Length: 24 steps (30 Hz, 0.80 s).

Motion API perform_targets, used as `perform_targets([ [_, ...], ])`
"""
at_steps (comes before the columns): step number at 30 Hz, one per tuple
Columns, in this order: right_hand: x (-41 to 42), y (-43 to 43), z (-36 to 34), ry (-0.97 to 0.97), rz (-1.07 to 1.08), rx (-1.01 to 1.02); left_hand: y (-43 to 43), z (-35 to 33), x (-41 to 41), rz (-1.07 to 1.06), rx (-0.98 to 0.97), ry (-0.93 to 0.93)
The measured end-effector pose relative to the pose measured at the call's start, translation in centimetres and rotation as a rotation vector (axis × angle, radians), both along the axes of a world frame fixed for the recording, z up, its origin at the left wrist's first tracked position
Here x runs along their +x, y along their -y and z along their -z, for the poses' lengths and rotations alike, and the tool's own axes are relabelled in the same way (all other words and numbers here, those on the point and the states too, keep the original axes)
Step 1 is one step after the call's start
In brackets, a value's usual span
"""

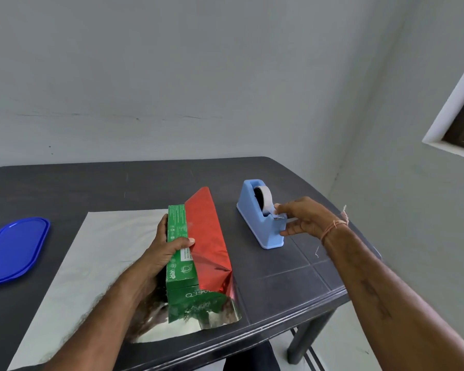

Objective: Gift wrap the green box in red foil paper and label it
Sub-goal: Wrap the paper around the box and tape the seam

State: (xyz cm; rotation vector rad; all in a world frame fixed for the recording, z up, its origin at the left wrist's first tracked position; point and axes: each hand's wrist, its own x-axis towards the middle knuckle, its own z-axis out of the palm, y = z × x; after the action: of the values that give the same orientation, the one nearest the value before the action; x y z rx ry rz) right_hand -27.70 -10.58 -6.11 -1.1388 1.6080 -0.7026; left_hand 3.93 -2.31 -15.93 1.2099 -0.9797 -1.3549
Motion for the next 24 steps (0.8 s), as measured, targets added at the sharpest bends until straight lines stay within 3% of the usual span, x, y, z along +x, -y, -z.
perform_targets([
  [15,-0.4,-2.0,2.1,0.315,0.138,-0.069,0.1,0.1,0.1,0.012,-0.012,0.008],
  [24,-0.9,-3.4,5.8,0.407,0.195,-0.178,0.0,-0.3,0.1,0.027,-0.029,0.031],
])
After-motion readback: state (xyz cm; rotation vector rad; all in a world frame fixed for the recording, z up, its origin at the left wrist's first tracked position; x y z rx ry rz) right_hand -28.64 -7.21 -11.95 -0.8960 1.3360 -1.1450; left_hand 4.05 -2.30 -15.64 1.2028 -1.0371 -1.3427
